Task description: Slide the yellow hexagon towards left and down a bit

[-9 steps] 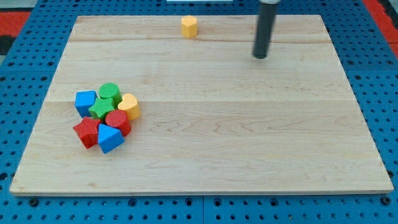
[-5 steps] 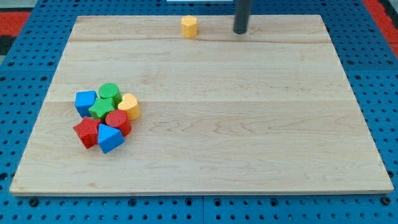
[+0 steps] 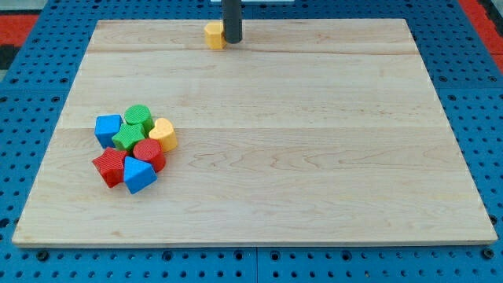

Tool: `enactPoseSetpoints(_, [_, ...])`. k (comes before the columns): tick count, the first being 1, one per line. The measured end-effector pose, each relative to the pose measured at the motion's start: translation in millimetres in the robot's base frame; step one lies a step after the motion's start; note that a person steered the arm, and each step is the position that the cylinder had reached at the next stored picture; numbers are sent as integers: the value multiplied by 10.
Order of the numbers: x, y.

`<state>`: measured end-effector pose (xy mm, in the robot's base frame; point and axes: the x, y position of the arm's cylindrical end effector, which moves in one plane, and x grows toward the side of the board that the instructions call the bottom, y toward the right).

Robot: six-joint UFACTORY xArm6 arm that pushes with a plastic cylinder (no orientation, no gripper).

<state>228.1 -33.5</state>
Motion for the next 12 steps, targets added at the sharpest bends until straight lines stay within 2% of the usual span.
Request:
enactPoseSetpoints(1, [-314,91])
enactPoseSetpoints(2, [-338,15])
enactPoseSetpoints(5, [-346,-1288])
enactPoseSetpoints(7, [-367,-1192])
enactPoseSetpoints(9, [-353,-466])
enactPoseSetpoints(11, [68,-680])
enactPoseSetpoints(12, [85,-661])
